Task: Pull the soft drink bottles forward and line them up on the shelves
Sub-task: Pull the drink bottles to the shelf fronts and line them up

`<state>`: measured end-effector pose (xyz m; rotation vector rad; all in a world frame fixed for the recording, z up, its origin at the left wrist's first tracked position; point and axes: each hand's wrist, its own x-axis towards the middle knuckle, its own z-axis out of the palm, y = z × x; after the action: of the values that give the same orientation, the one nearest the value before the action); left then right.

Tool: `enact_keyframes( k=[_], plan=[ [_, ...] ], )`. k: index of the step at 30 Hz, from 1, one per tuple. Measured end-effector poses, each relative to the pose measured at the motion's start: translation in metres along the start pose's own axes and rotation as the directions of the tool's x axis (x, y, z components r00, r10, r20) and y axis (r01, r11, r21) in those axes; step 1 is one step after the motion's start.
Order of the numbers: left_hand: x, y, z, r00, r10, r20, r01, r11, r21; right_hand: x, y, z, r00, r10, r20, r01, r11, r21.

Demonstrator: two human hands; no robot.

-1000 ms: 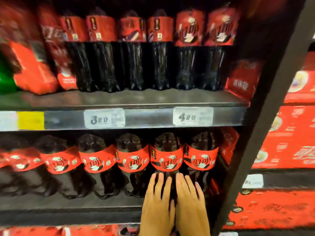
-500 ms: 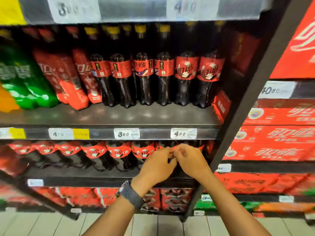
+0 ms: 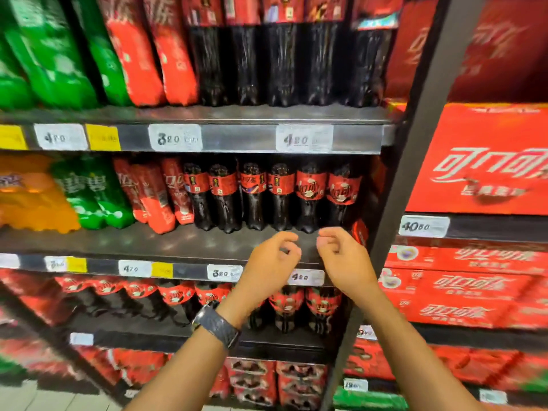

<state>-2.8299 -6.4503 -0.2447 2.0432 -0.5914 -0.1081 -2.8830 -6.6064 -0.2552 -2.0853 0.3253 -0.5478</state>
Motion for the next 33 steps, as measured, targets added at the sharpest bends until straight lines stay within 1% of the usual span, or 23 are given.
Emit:
enact_keyframes(
  k=[3, 6, 9, 11, 12, 15, 17, 19, 21, 25, 29, 33],
  plan=[
    [0.001, 0.004, -0.006, 0.999, 0.004, -0.035, -0.005, 1.0, -0.027, 0.008, -0.001, -0.004, 0.999, 0.048, -0.026, -0.047, 0.998, 0.041],
    [0.008, 0.01, -0.014, 0.997, 0.02, -0.076, -0.022, 1.0, -0.014, 0.012, -0.001, -0.007, 0.996, 0.09, -0.028, -0.088, 0.993, 0.074],
    [0.024, 0.018, -0.019, 0.994, 0.049, -0.099, -0.05, 0.999, 0.0, 0.018, -0.001, -0.006, 0.993, 0.112, -0.037, -0.109, 0.992, 0.071],
    [0.039, 0.021, -0.015, 0.995, 0.072, -0.066, -0.071, 0.997, 0.009, 0.023, -0.002, -0.005, 0.99, 0.128, -0.054, -0.124, 0.989, 0.077],
    [0.04, 0.019, -0.012, 0.996, 0.061, -0.057, -0.061, 0.998, 0.005, 0.023, -0.002, -0.002, 0.989, 0.143, -0.049, -0.138, 0.987, 0.083],
    [0.061, 0.014, 0.0, 0.998, 0.054, 0.032, -0.055, 0.998, 0.032, 0.031, -0.002, 0.003, 0.973, 0.201, -0.114, -0.186, 0.974, 0.125],
    [0.067, 0.008, 0.007, 0.999, 0.032, 0.037, -0.034, 0.998, 0.052, 0.034, -0.003, 0.004, 0.962, 0.235, -0.136, -0.216, 0.966, 0.145],
    [0.074, 0.001, 0.016, 0.999, -0.015, 0.05, 0.014, 0.999, 0.031, 0.036, 0.003, 0.008, 0.947, 0.273, -0.17, -0.247, 0.956, 0.158],
    [0.076, -0.008, 0.023, 0.997, -0.052, 0.054, 0.053, 0.998, -0.016, 0.036, 0.004, 0.012, 0.943, 0.277, -0.186, -0.247, 0.954, 0.17],
    [0.081, -0.01, 0.033, 0.992, -0.111, 0.063, 0.117, 0.987, -0.114, 0.041, 0.007, 0.019, 0.933, 0.311, -0.182, -0.275, 0.941, 0.195],
    [0.081, -0.008, 0.041, 0.992, -0.106, 0.062, 0.116, 0.977, -0.179, 0.046, 0.007, 0.021, 0.934, 0.315, -0.168, -0.28, 0.938, 0.204],
    [0.082, -0.008, 0.046, 0.989, -0.104, 0.103, 0.125, 0.964, -0.236, 0.053, 0.01, 0.021, 0.927, 0.322, -0.192, -0.285, 0.938, 0.199]
  ],
)
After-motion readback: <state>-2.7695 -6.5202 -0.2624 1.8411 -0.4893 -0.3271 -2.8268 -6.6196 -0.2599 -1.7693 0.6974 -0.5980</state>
